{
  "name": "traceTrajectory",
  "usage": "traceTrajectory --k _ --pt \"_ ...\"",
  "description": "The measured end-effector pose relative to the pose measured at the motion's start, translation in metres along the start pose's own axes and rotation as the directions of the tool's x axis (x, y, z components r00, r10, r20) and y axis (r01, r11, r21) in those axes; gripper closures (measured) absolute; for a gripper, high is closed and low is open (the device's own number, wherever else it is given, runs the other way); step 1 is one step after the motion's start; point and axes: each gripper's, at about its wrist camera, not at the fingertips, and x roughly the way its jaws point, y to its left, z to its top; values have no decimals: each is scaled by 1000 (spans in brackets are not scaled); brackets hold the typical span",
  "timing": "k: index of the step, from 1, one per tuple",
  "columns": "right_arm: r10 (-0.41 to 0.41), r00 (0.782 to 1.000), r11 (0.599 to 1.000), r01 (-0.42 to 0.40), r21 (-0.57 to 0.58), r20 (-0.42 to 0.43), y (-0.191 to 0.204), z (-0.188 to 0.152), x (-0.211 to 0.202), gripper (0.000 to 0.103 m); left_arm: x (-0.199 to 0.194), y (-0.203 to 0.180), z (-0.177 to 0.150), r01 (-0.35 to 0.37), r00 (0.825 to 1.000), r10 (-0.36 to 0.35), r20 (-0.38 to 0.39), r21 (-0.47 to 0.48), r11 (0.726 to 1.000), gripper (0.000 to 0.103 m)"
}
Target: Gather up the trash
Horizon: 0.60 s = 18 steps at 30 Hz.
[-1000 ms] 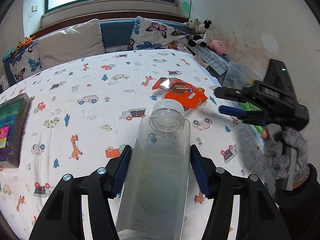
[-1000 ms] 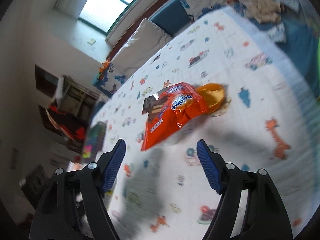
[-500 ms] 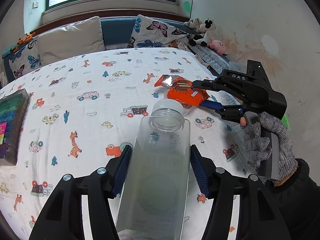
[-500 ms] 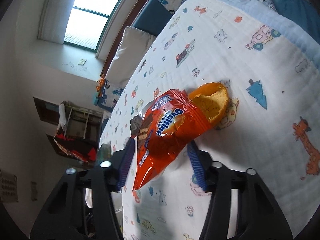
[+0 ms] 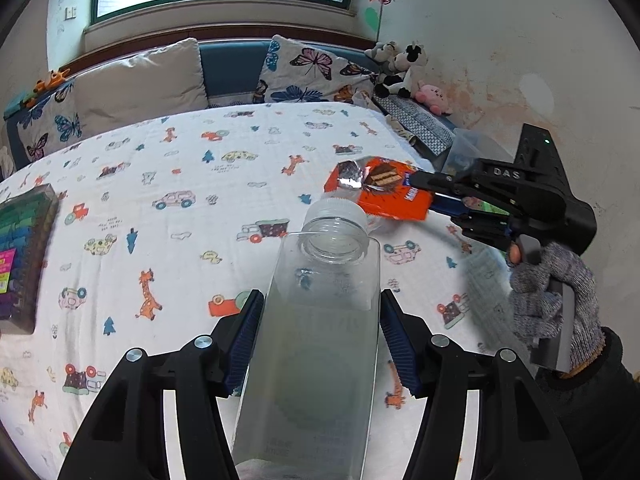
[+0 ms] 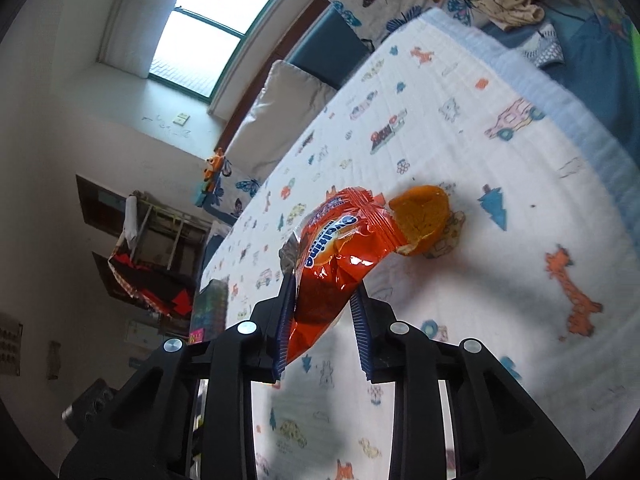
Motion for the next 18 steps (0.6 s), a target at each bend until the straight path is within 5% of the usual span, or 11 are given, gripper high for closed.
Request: traceTrajectory --k 8,18 --pt "-5 998 1000 7 -25 67 -4 -7 -57 77 -1 -24 10 52 999 -52 13 18 999 46" --pt "-106 979 993 114 -36 174 -33 -14 -148 80 12 -75 24 140 990 -140 -1 81 987 46"
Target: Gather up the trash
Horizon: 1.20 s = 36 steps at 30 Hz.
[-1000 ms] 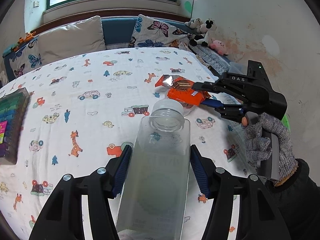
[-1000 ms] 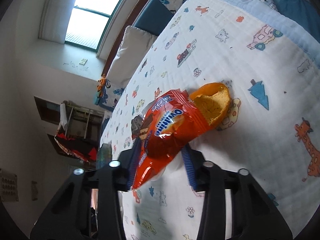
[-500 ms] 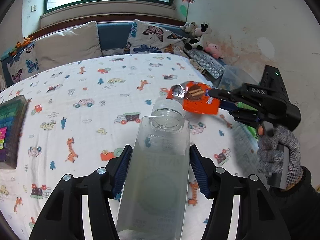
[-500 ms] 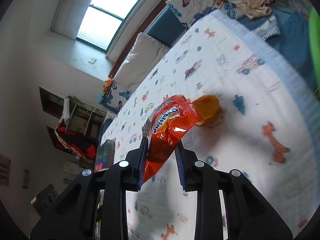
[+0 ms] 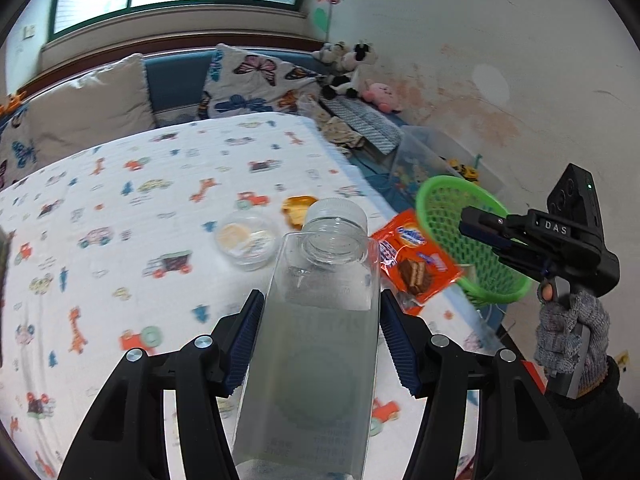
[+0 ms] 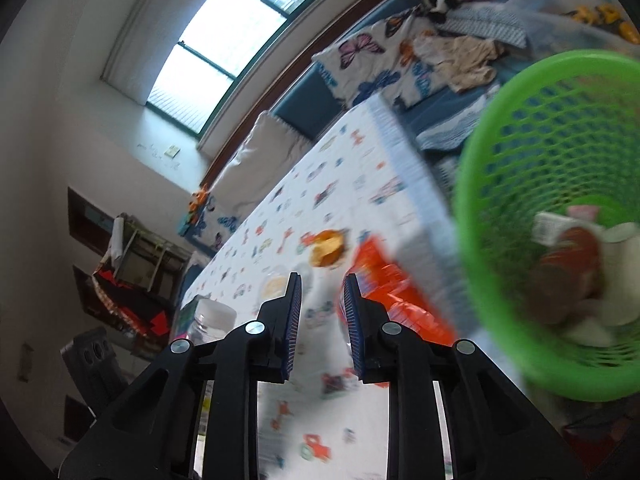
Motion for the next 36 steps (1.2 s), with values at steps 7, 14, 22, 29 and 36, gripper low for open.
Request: traceTrajectory --k 7,14,22,29,36 --pt "-87 996 993 87 -84 2 -8 -3 -18 67 9 -22 5 24 1000 -24 -9 25 999 46" --pt "-183 982 953 166 -254 -45 9 -14 15 33 2 -12 3 -3 1000 3 -4 4 1000 46" --pt "-321 945 845 256 -470 -61 27 -26 64 14 -1 9 -5 -21 1000 21 -12 -37 999 46" --pt "-425 902 763 306 -569 -83 25 -32 100 7 -1 19 -8 -22 1000 21 -15 -55 998 46" --pt "-473 874 732 322 -601 -108 18 -37 118 5 4 20 -10 -16 1000 14 -26 -66 998 46"
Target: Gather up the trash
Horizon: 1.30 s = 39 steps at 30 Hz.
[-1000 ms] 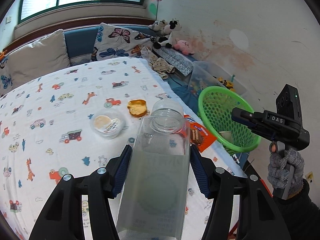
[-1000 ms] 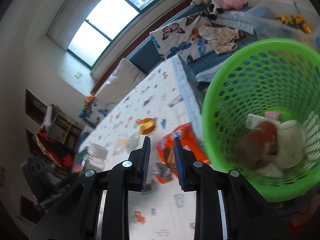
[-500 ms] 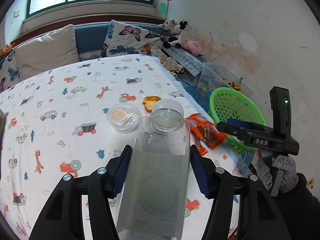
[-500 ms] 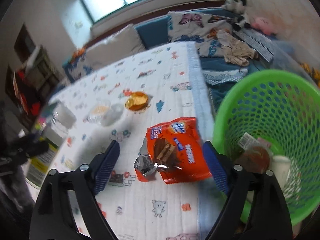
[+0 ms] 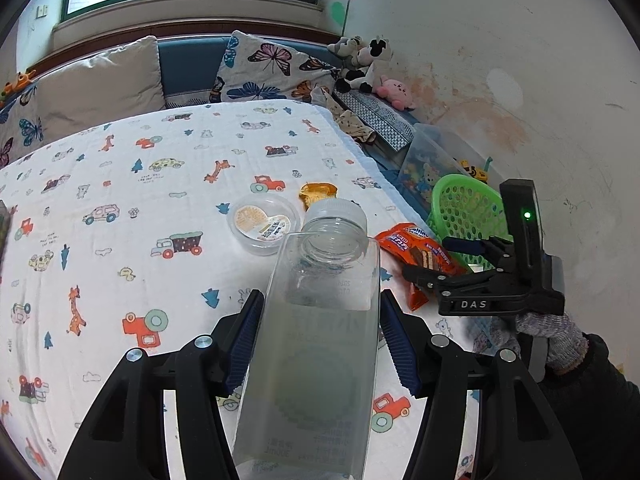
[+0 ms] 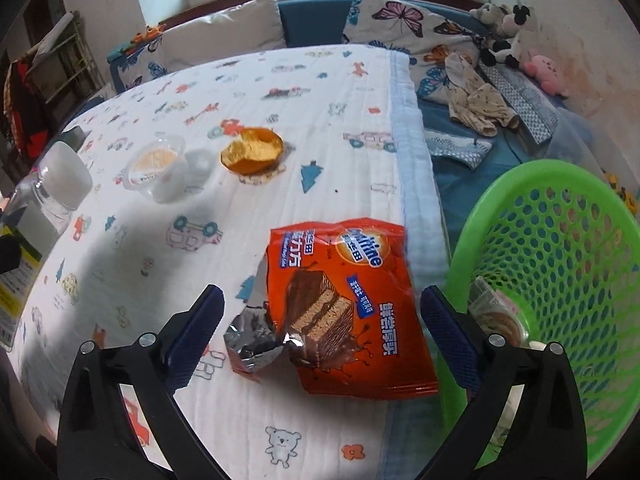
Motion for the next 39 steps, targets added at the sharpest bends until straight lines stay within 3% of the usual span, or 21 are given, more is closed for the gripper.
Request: traceTrajectory --k 4,12,24,39 --pt "-7 1000 1000 7 2 -23 -4 -4 6 10 3 0 0 3 1000 -3 -5 -2 1000 46" --pt "28 1000 999 -28 18 2 -4 -12 -10 38 7 -7 3 16 1000 -16 -7 2 1000 46" --pt "55 992 992 -68 104 115 -21 -27 -63 39 5 -35 16 51 999 -51 5 43 998 46" --pt "-146 979 930 86 358 144 -136 -66 -111 38 31 -119 48 154 988 -153 -14 144 978 46"
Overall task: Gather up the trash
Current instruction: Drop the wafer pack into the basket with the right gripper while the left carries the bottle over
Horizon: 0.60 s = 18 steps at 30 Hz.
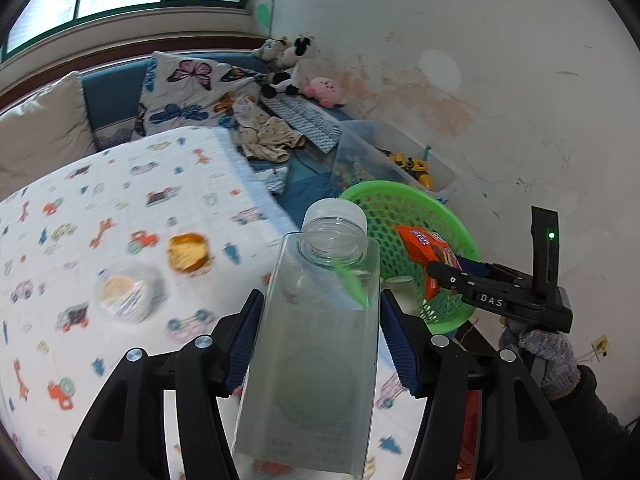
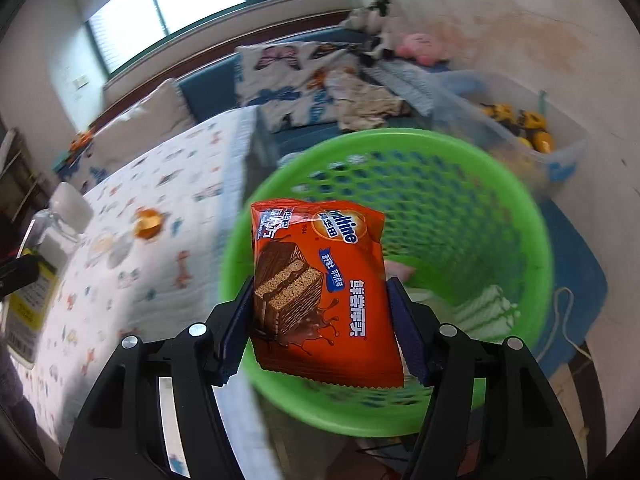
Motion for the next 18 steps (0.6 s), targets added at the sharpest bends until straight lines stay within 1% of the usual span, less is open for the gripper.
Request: traceTrajectory --k 5,7,12,18 --pt "-41 999 998 41 53 4 -29 0 0 36 18 -20 15 34 999 -34 -14 11 999 46" --pt "-54 998 996 54 74 6 -37 -1 1 32 26 -29 21 42 999 -42 -18 22 999 46" --pt "-59 998 993 58 99 12 -48 -4 1 21 42 -44 31 67 997 -67 -24 33 997 46" --pt "-59 998 992 55 116 28 -54 -8 -8 20 64 -63 43 97 995 -95 -40 43 994 46"
